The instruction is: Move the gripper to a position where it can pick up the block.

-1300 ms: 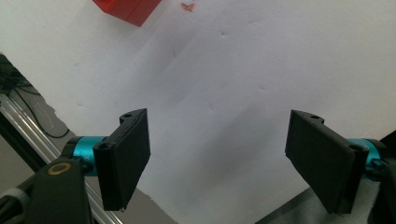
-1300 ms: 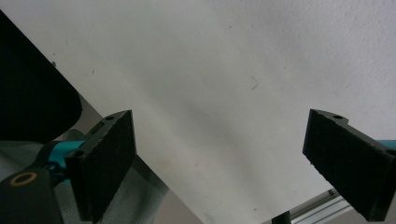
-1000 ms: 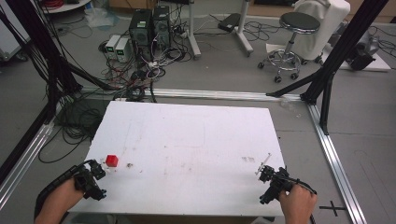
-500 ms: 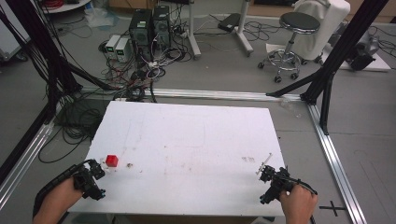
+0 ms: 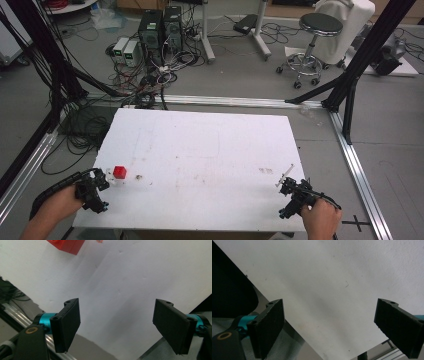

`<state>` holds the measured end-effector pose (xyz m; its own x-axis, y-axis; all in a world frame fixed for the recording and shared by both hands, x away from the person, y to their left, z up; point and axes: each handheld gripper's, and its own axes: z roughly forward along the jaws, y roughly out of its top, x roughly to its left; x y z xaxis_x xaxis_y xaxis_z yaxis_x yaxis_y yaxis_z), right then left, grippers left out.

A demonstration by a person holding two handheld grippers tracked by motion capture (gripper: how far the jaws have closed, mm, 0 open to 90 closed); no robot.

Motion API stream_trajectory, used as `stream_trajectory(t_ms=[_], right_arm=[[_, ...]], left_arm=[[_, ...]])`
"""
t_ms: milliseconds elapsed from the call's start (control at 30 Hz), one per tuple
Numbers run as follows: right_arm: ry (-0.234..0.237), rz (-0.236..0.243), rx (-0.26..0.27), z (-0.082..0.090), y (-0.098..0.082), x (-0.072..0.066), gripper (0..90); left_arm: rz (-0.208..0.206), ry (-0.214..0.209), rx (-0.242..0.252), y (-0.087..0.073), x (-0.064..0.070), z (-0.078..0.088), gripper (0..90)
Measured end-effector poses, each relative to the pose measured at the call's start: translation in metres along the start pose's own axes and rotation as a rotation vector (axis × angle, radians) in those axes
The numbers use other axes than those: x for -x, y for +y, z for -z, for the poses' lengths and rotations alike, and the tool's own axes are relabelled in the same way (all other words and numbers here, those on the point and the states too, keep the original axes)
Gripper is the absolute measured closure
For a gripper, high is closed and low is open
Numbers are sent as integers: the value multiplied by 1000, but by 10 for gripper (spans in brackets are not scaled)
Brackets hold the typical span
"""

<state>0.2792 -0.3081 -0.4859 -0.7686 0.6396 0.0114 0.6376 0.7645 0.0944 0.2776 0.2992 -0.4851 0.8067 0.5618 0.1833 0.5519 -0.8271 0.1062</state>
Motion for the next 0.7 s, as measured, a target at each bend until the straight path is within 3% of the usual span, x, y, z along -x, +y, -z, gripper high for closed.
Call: stream_trajectory(t_ms=[267, 367, 633, 700], right_arm=[[1, 5, 5, 0, 0, 0, 89], [0, 2, 7, 1, 0, 0, 89], [2, -2, 17, 1, -3, 2, 89], [4, -10, 19, 1, -3, 2, 89]], left_arm=[[-73, -9, -13, 4, -9, 6, 224], [-137, -22, -10, 8, -17, 10, 224], [-221, -18, -10, 18, -32, 17, 224], [-259, -23, -5, 21, -37, 18, 223]])
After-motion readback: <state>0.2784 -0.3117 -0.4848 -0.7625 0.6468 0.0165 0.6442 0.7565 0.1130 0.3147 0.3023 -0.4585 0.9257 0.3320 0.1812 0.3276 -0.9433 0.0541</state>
